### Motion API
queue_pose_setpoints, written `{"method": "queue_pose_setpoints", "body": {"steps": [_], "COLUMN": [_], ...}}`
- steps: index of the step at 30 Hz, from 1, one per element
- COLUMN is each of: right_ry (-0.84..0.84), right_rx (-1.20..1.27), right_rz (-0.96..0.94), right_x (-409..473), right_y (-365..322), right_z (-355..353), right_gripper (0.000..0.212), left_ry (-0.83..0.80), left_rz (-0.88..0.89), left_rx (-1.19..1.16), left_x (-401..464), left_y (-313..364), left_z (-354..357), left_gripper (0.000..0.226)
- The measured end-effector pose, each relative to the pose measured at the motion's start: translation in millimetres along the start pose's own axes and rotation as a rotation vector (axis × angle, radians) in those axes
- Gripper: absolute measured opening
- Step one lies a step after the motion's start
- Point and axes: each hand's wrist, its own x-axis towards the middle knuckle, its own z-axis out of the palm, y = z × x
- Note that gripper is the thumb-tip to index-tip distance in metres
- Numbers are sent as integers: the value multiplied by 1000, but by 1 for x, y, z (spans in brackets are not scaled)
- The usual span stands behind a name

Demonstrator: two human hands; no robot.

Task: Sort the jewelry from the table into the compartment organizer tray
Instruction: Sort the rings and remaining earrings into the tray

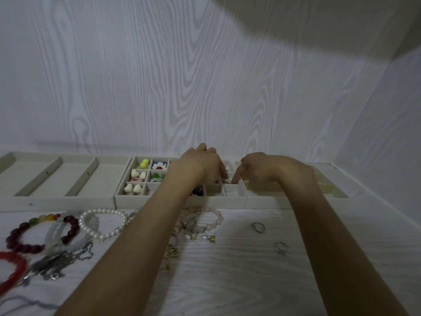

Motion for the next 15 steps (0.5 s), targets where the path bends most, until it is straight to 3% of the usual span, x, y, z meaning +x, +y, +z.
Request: {"method": "queue_pose_setpoints", "body": {"steps": [6,12,15], "right_ry": [0,243,305], "right_rx": [147,352,387], "right_rz": [-28,-216,-248], "right_x": [-24,-58,-70], "right_y": [-1,1,-8], "right_z": [-17,-36,-29], "right_gripper": [38,29,26], "left_ry": [-4,251,264], "left_rz": [8,11,-26], "left_rx": [0,-250,-240], "left_x": [0,-32,-64], "left_y": [-1,-7,-15], "left_z": [-3,-48,-65], "left_gripper": [43,40,37]}}
